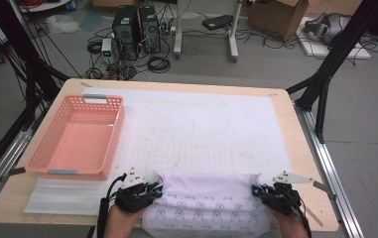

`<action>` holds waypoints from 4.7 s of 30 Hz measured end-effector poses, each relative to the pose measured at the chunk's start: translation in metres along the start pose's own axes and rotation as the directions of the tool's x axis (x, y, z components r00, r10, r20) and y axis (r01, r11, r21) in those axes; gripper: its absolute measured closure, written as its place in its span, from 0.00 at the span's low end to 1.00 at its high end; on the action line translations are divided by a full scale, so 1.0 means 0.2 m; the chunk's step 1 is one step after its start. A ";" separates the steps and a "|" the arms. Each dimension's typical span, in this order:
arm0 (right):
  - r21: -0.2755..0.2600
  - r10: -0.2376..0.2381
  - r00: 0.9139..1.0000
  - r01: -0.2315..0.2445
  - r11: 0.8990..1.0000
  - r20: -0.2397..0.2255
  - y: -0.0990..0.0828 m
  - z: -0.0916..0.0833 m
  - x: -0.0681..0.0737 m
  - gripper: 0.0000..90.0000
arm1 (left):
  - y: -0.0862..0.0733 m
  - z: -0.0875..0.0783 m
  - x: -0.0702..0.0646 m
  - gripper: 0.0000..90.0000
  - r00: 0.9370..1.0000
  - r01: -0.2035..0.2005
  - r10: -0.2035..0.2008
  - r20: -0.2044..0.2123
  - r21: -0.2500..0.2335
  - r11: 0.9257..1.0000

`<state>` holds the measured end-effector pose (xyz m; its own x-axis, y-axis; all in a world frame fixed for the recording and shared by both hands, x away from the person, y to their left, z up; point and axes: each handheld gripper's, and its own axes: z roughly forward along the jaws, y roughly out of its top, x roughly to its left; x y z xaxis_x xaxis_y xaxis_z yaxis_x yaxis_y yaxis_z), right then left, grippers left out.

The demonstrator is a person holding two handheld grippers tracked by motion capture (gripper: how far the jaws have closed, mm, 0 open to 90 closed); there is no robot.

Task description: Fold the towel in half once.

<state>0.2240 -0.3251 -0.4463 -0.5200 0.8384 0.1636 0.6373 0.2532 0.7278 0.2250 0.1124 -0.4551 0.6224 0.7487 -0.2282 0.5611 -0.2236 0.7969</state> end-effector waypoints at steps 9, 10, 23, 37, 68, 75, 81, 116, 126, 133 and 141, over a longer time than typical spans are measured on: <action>-0.080 -0.015 1.000 0.017 0.997 0.025 0.06 -0.01 -0.03 0.94 | 0.11 0.01 0.09 0.91 1.000 0.025 -0.026 -0.007 -0.059 0.998; -0.088 -0.015 1.000 0.018 0.996 0.027 0.08 -0.01 -0.04 0.94 | 0.14 0.02 0.11 0.91 0.999 0.030 -0.031 -0.012 -0.063 0.998; -0.098 -0.033 0.997 0.041 0.994 0.077 0.41 0.14 -0.24 0.94 | 0.48 0.22 0.31 0.91 0.996 0.060 -0.065 -0.065 -0.079 0.995; -0.040 0.024 0.995 -0.020 0.999 0.097 0.52 0.31 -0.36 0.82 | 0.51 0.39 0.39 0.83 0.990 0.056 -0.057 -0.126 -0.005 0.998; -0.107 -0.037 0.999 0.041 0.993 0.039 0.24 0.03 -0.22 0.97 | 0.25 0.12 0.24 0.95 1.000 0.010 -0.010 0.006 -0.087 0.996; -0.119 -0.061 0.998 0.063 0.991 0.021 0.13 -0.05 -0.14 0.97 | 0.11 0.04 0.19 0.92 1.000 -0.002 0.005 0.026 -0.093 0.996; -0.116 -0.059 0.998 0.063 0.991 0.038 0.08 -0.07 -0.11 0.88 | 0.14 0.02 0.20 0.59 1.000 0.022 -0.020 0.018 -0.133 0.991; -0.118 -0.052 0.999 0.052 0.992 -0.002 -0.07 -0.26 0.05 0.97 | 0.00 -0.18 0.07 0.96 0.992 -0.044 0.058 0.109 -0.128 0.991; -0.190 -0.044 0.999 0.048 0.981 0.026 -0.01 -0.33 0.04 0.80 | 0.08 -0.15 0.14 0.56 0.994 -0.003 0.024 0.105 -0.193 0.981; -0.159 -0.116 0.992 0.121 0.980 0.038 0.19 -0.13 0.02 0.87 | 0.18 -0.01 0.22 0.57 0.997 0.048 -0.037 0.075 -0.148 0.988; 0.023 -0.102 0.992 0.100 0.995 0.070 0.24 0.11 -0.08 0.88 | 0.21 0.07 0.27 0.57 0.996 0.077 -0.072 0.048 -0.113 0.991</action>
<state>0.2744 -0.3154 -0.4285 -0.5412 0.8399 0.0417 0.5947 0.3472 0.7251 0.2902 0.1347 -0.4421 0.6061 0.7318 -0.3115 0.5420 -0.0933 0.8352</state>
